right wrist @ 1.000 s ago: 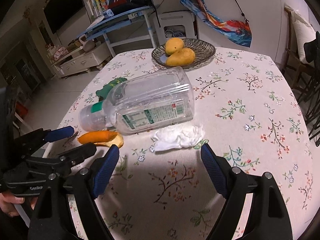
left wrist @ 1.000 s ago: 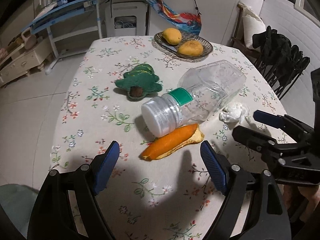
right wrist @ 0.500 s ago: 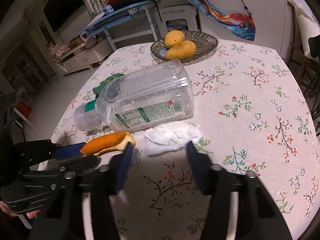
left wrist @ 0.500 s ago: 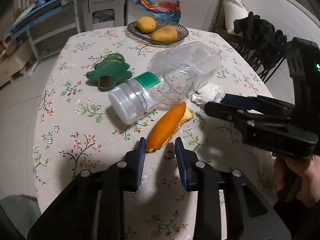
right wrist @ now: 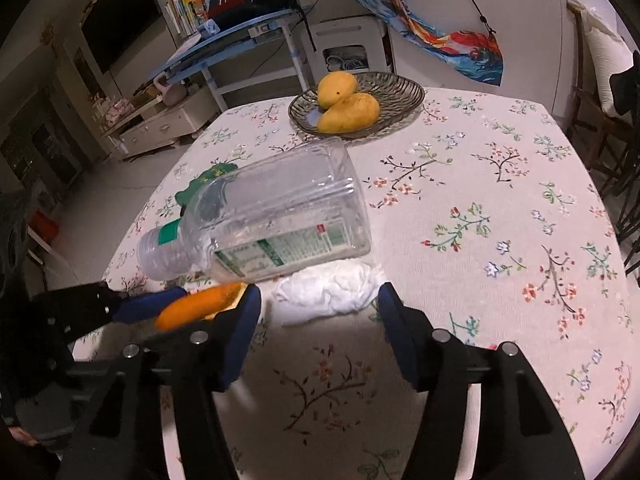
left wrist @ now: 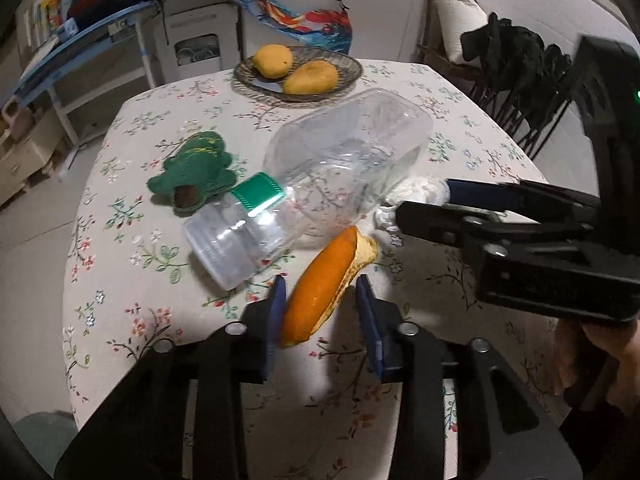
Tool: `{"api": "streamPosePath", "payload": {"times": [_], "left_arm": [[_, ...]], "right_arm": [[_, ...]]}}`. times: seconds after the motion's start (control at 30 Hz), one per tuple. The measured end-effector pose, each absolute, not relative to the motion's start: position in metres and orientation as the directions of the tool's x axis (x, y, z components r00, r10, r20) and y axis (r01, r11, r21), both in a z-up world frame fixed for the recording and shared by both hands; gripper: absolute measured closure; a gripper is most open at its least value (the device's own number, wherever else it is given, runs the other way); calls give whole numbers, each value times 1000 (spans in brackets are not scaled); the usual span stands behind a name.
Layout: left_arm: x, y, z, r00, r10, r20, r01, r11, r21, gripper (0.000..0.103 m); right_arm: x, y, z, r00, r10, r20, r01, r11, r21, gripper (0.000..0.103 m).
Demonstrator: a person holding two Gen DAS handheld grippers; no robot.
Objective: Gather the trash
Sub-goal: 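Close the right tool on the white tissue while the left tool holds the peel, then lift the tissue and peel and carry both toward the yellow basin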
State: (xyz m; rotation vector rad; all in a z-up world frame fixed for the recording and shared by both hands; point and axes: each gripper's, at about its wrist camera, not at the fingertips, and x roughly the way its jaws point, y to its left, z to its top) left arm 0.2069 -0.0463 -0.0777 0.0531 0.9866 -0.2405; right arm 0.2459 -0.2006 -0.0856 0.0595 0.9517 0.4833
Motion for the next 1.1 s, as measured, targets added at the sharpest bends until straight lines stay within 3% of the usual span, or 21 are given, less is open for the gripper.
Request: {"api": "streamPosePath", "payload": {"times": [0.13, 0.27, 0.87, 1.03, 1.1], "left_arm": [[201, -55, -75, 536, -174, -826, 269, 963, -29, 84], [191, -52, -70, 534, -177, -827, 259, 965, -40, 85], [108, -5, -69, 511, -135, -849, 92, 990, -102, 85], [110, -5, -70, 519, -128, -845, 70, 992, -107, 70], [111, -6, -72, 518, -123, -846, 68, 992, -102, 70]], "right_arm": [[248, -195, -90, 466, 419, -779, -391, 888, 244, 66], [241, -196, -86, 463, 437, -771, -407, 878, 254, 76], [158, -191, -70, 419, 522, -743, -451, 830, 329, 77], [151, -193, -75, 407, 521, -750, -440, 831, 339, 77], [150, -195, -75, 409, 523, -748, -434, 833, 344, 77]]}}
